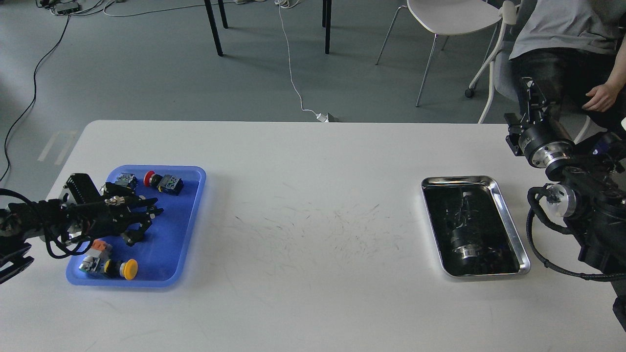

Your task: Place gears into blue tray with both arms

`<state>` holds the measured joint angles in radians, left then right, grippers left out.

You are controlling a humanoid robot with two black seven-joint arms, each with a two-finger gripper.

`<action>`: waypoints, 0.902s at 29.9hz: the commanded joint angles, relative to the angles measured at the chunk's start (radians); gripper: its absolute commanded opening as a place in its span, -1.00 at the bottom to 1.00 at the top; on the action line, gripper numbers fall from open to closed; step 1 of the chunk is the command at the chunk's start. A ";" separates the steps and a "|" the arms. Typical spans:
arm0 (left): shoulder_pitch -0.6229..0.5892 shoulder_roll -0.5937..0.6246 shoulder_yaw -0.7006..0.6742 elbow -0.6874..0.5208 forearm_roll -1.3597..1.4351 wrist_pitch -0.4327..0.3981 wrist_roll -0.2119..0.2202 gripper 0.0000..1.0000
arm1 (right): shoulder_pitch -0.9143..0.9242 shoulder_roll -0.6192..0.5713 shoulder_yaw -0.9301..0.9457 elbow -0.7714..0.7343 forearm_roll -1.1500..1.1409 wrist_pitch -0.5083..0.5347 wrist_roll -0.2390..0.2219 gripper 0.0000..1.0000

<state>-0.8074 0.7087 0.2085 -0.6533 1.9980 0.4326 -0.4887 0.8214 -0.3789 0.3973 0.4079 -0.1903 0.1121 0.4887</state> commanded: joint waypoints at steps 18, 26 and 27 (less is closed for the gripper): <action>-0.009 0.009 -0.015 0.004 -0.089 0.000 0.000 -0.05 | -0.002 0.000 0.000 0.000 0.000 0.000 0.000 0.89; -0.029 0.015 -0.021 0.087 -0.395 -0.008 0.000 0.07 | -0.010 -0.005 0.000 0.005 0.002 0.003 0.000 0.90; -0.047 0.015 -0.026 0.086 -0.445 -0.011 0.000 0.09 | -0.010 -0.008 0.000 0.005 0.002 0.004 0.000 0.90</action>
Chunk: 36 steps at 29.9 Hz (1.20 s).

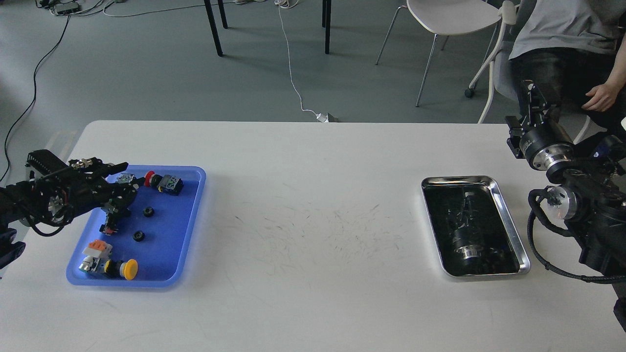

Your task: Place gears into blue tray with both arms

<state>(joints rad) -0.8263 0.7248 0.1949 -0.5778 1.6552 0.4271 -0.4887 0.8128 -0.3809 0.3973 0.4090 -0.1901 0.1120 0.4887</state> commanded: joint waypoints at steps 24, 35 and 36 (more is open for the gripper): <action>-0.111 -0.080 -0.307 0.026 -1.023 -0.255 0.000 0.86 | 0.011 -0.081 -0.106 0.007 -0.003 0.009 0.000 0.95; -0.100 -0.116 -0.341 0.030 -1.042 -0.202 0.000 0.97 | -0.004 -0.087 -0.106 -0.004 -0.008 0.003 0.000 0.95; -0.100 -0.117 -0.339 0.029 -1.039 -0.196 0.000 0.97 | -0.003 -0.087 -0.098 -0.004 -0.005 0.000 0.000 0.95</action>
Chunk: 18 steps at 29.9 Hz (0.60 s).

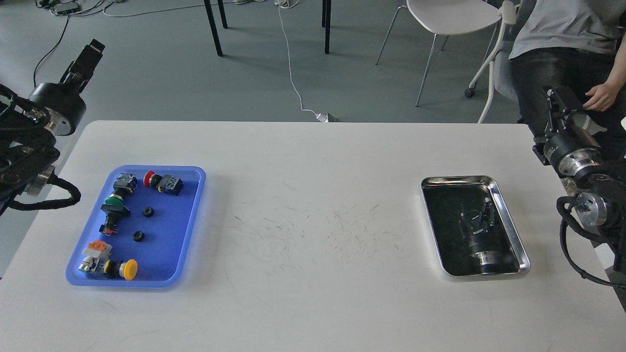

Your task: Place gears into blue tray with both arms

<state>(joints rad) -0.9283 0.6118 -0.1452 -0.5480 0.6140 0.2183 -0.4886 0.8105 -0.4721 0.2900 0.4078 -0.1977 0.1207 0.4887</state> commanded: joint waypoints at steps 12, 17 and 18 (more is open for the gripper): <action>0.005 -0.033 -0.083 0.037 -0.114 -0.137 0.000 0.97 | -0.043 0.015 0.150 0.034 0.113 0.043 0.000 0.97; 0.003 -0.024 -0.168 0.059 -0.279 -0.324 0.000 0.98 | -0.056 0.007 0.164 0.068 0.147 0.054 0.000 0.97; 0.005 -0.021 -0.174 0.059 -0.302 -0.362 0.000 0.98 | -0.063 0.001 0.166 0.080 0.167 0.062 0.000 0.97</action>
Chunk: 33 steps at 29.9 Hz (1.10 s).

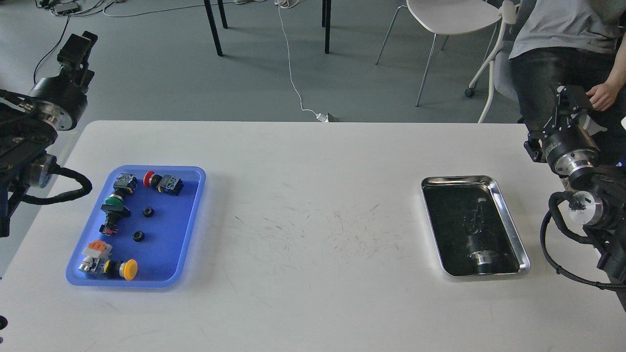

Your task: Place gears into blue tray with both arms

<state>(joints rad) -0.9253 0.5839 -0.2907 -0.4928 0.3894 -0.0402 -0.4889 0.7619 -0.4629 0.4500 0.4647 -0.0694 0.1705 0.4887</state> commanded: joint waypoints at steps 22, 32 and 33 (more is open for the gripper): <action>0.028 -0.053 -0.209 0.007 -0.412 -0.332 0.296 0.98 | -0.081 -0.092 0.102 0.316 0.349 0.172 -0.137 0.97; 0.033 -0.079 -0.220 -0.006 -0.417 -0.405 0.289 0.98 | -0.081 -0.083 0.118 0.338 0.350 0.179 -0.137 0.97; 0.033 -0.082 -0.219 -0.006 -0.417 -0.403 0.289 0.98 | -0.081 -0.083 0.116 0.344 0.350 0.179 -0.137 0.97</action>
<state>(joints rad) -0.8915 0.5105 -0.5076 -0.4969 -0.0264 -0.4291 -0.1963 0.6810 -0.5470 0.5628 0.7988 0.2806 0.3437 0.3523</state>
